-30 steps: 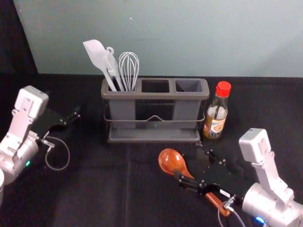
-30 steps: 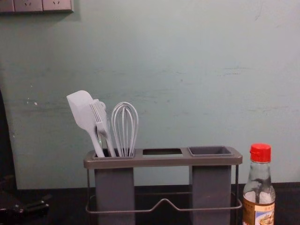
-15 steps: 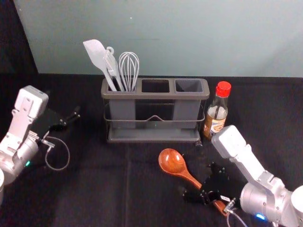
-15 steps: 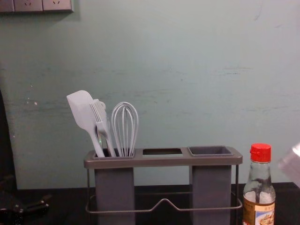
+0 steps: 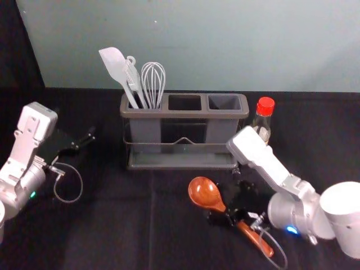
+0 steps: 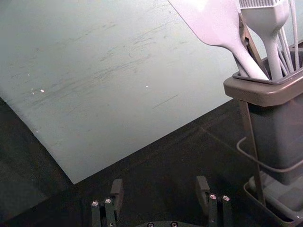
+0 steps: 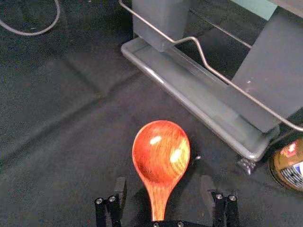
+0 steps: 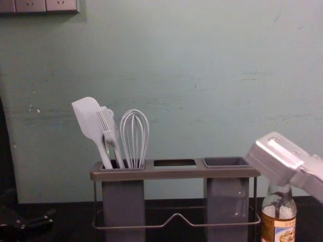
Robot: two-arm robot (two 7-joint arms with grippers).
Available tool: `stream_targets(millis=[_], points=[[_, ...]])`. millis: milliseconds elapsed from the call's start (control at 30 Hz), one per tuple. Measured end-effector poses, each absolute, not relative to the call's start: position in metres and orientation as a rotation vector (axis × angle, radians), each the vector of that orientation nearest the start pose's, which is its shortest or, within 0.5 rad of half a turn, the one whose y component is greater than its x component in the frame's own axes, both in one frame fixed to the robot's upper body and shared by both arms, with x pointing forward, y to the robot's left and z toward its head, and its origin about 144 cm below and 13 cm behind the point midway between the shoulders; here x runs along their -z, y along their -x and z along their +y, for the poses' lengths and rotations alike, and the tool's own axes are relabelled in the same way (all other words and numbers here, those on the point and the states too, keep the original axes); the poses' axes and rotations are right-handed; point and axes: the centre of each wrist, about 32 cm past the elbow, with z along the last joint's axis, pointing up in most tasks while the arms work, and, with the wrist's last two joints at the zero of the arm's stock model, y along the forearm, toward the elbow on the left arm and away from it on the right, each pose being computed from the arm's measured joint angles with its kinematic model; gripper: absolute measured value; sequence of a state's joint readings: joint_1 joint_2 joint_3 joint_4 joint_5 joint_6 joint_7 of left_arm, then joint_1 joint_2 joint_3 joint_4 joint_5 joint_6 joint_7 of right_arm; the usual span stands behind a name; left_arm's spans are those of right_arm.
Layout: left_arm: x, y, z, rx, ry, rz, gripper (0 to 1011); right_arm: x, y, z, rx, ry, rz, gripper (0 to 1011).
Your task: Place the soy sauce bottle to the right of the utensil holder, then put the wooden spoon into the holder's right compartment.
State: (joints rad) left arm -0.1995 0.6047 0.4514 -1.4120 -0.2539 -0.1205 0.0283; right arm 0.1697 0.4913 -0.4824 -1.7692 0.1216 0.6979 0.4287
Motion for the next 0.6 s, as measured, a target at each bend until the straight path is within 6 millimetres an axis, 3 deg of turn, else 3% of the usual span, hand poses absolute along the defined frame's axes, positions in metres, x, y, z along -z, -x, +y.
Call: stream_targets(millis=[267,600], points=[[-1.140,-0.489,0.310,-1.248,-0.304,-0.285,1005,-1.204,-0.486,-0.197,0.748,0.677,0.169,1000],[-1.140,-0.489,0.310,-1.248,-0.304,-0.285,1005,-1.201,-0.495,-0.190,0.752,0.666,0.182,1000]])
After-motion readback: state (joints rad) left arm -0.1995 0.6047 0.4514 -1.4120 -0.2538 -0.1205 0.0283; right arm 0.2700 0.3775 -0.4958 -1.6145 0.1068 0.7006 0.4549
